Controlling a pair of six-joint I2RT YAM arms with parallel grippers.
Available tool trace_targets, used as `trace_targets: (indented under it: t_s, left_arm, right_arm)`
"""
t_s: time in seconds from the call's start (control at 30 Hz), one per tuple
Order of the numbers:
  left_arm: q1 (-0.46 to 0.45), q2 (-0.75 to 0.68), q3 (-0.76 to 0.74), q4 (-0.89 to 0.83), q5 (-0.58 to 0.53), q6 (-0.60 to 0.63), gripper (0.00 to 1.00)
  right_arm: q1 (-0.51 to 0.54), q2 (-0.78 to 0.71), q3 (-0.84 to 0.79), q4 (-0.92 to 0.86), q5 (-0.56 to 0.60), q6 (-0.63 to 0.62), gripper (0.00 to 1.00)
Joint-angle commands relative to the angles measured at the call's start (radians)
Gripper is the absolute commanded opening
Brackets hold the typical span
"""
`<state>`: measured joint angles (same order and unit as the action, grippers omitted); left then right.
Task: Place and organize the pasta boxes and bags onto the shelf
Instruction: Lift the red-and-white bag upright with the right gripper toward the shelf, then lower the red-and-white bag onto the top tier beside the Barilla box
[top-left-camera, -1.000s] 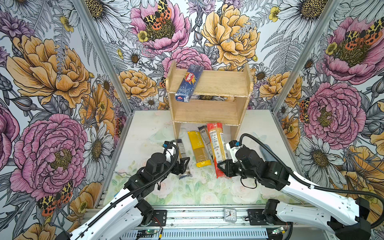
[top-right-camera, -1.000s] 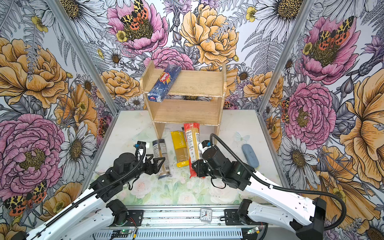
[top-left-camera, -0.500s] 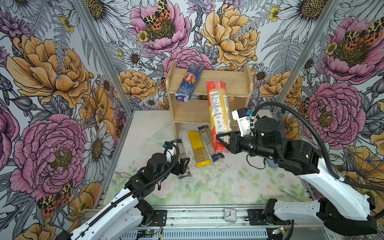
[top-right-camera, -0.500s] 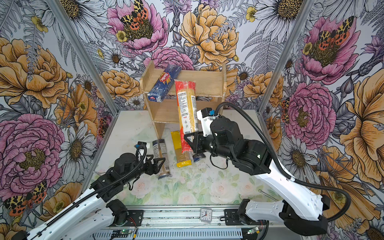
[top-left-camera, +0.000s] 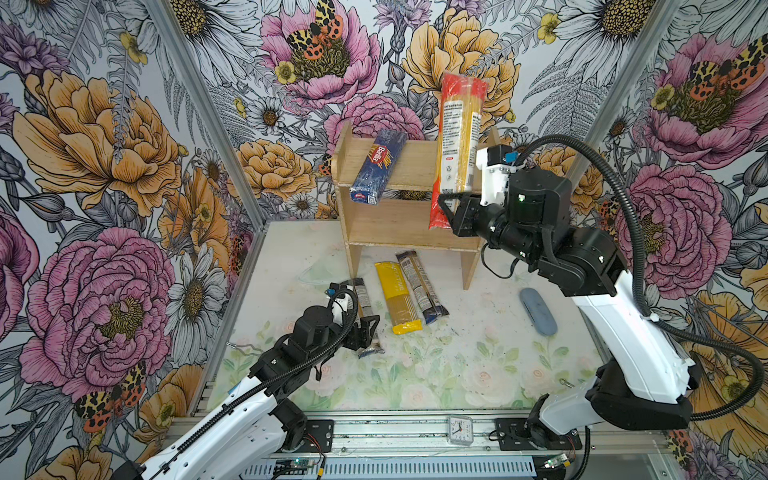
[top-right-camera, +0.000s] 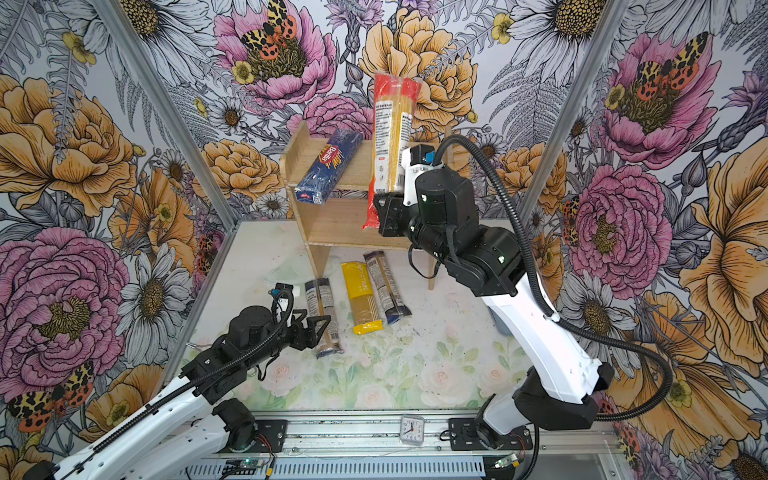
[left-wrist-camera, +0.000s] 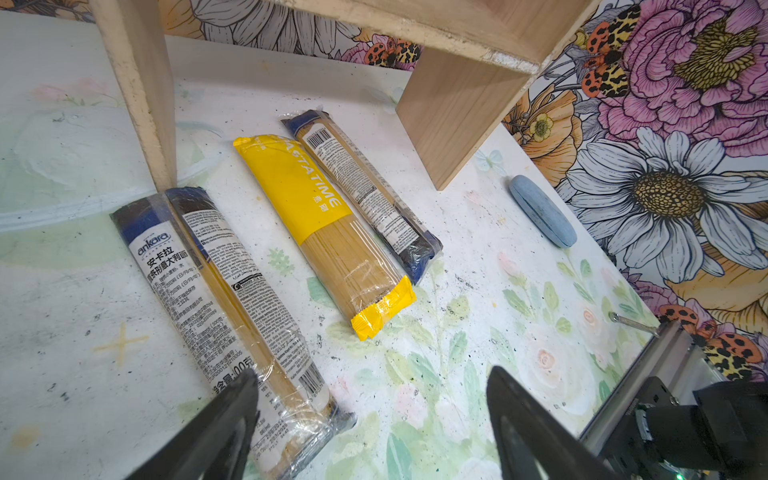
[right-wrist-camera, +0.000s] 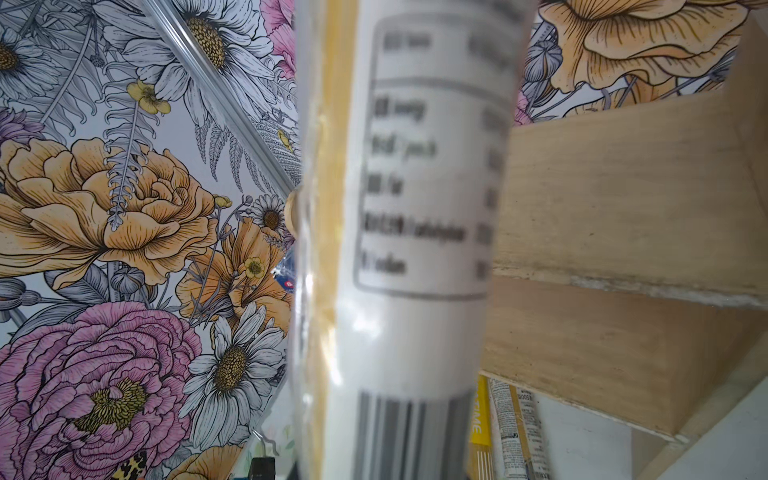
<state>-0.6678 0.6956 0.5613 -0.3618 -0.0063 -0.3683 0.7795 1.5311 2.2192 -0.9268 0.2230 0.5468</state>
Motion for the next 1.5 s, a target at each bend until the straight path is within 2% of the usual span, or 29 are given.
trace_targets:
  t_s: [0.0, 0.2, 0.4, 0.57, 1.47]
  left_arm:
    - [-0.009, -0.011, -0.013, 0.020, -0.002, -0.016, 0.86]
    - [-0.009, -0.010, -0.011, 0.020, -0.009, -0.017, 0.86]
    - [-0.009, -0.006, -0.009, 0.020, -0.012, -0.012, 0.86]
    - [-0.009, -0.005, -0.010, 0.018, -0.008, -0.014, 0.86]
    - [-0.009, -0.025, -0.026, 0.017, -0.024, -0.020, 0.86]
  right_arm:
    - [-0.033, 0.054, 0.139, 0.146, 0.018, -0.051, 0.00]
    - [-0.080, 0.175, 0.268, 0.146, 0.003, -0.044, 0.00]
    - [-0.158, 0.271, 0.338, 0.145, -0.112, 0.009, 0.00]
    - [-0.179, 0.324, 0.372, 0.147, -0.144, 0.025, 0.00]
    - [-0.209, 0.412, 0.435, 0.148, -0.251, 0.038, 0.02]
